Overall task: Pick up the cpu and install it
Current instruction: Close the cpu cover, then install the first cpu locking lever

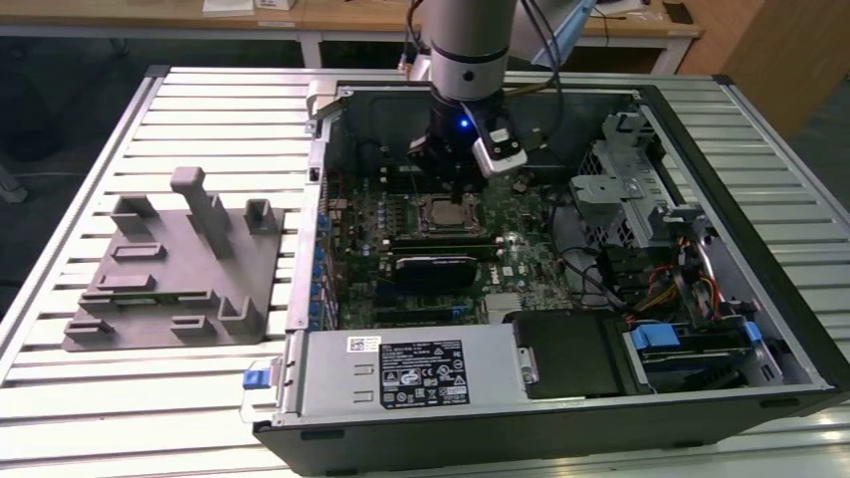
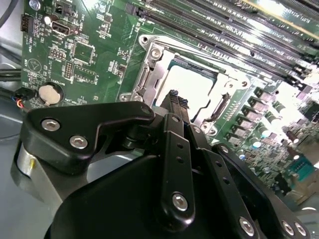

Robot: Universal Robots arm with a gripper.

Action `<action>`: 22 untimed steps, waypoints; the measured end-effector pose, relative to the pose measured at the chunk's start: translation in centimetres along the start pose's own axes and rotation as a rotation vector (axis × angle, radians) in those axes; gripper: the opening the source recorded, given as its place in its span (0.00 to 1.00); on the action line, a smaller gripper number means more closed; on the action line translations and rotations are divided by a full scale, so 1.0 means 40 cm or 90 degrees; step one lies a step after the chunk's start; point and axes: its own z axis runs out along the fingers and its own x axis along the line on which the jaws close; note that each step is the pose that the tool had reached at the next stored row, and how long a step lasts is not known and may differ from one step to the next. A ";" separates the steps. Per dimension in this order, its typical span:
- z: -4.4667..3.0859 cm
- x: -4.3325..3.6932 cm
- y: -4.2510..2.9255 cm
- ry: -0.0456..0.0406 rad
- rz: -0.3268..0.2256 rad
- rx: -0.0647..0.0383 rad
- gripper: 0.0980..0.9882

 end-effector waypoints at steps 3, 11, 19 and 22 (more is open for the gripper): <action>0.000 0.004 -0.002 -0.0006 -0.006 0.005 0.01; 0.000 0.016 -0.008 -0.0017 -0.020 0.016 0.01; 0.001 0.021 -0.011 -0.0019 -0.029 0.020 0.01; 0.001 0.021 -0.011 -0.0020 -0.030 0.020 0.01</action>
